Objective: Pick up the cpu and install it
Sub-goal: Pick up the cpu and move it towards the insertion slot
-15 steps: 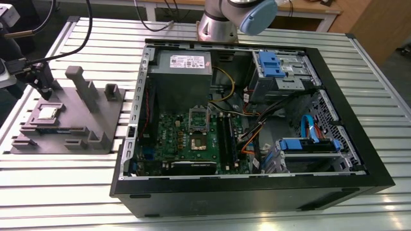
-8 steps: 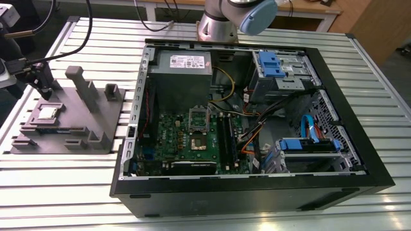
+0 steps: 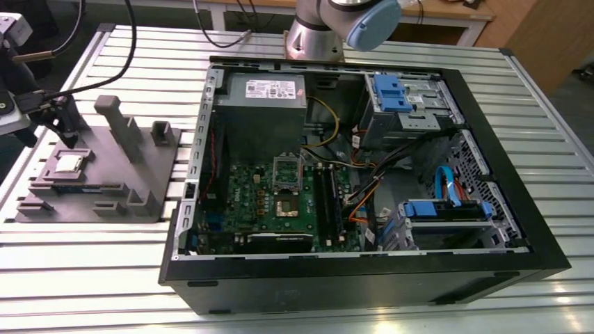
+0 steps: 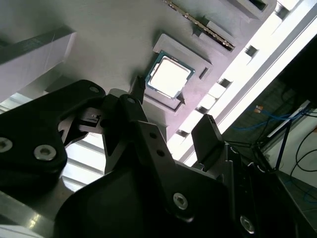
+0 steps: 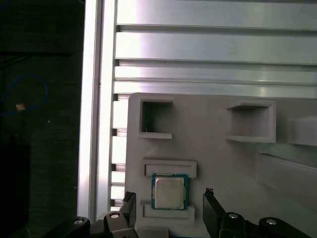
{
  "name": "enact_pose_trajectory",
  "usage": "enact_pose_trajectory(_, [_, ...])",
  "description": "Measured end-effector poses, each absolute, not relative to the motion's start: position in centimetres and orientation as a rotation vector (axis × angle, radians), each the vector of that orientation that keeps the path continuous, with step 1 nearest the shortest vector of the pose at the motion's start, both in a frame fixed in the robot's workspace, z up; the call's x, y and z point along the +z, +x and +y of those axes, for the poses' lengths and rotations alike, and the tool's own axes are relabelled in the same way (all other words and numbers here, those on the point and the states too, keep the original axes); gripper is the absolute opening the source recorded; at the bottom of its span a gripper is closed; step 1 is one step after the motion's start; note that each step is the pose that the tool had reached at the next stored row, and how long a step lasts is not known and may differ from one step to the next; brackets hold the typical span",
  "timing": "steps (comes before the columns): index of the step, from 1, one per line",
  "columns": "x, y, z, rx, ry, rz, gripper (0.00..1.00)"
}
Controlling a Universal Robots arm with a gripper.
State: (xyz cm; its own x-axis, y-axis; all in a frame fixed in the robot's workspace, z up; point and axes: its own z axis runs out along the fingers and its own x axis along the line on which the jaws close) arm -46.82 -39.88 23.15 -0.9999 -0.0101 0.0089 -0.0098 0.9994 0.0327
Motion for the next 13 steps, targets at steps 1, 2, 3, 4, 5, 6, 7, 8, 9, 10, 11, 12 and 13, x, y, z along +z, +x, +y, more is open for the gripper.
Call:
enact_pose_trajectory(1, [23.0,-46.8,-39.9,-0.051,0.013,-3.132,0.64])
enact_pose_trajectory(2, [22.9,-46.8,-40.0,-0.051,0.009,-3.132,0.64])
enact_pose_trajectory(3, [22.7,-46.8,-40.0,-0.051,0.004,-3.132,0.64])
enact_pose_trajectory(4, [22.6,-46.8,-40.1,-0.051,0.0,-3.132,0.64])
enact_pose_trajectory(5, [22.4,-46.8,-40.1,-0.051,-0.003,-3.132,0.64])
enact_pose_trajectory(6, [22.2,-46.7,-40.1,-0.051,-0.005,-3.132,0.64])
enact_pose_trajectory(7, [22.0,-46.6,-40.2,-0.051,-0.007,-3.132,0.64])
enact_pose_trajectory(8, [21.9,-46.5,-40.2,-0.051,-0.008,-3.132,0.64])
enact_pose_trajectory(9, [21.7,-46.4,-40.2,-0.051,-0.009,-3.132,0.64])
enact_pose_trajectory(10, [21.5,-46.3,-40.2,-0.051,-0.009,-3.132,0.64])
enact_pose_trajectory(11, [21.3,-46.3,-40.2,-0.051,-0.01,-3.132,0.64])
enact_pose_trajectory(12, [21.2,-46.3,-40.2,-0.051,-0.01,-3.132,0.64])
enact_pose_trajectory(13, [21.0,-46.3,-40.3,-0.051,-0.01,-3.132,0.64])
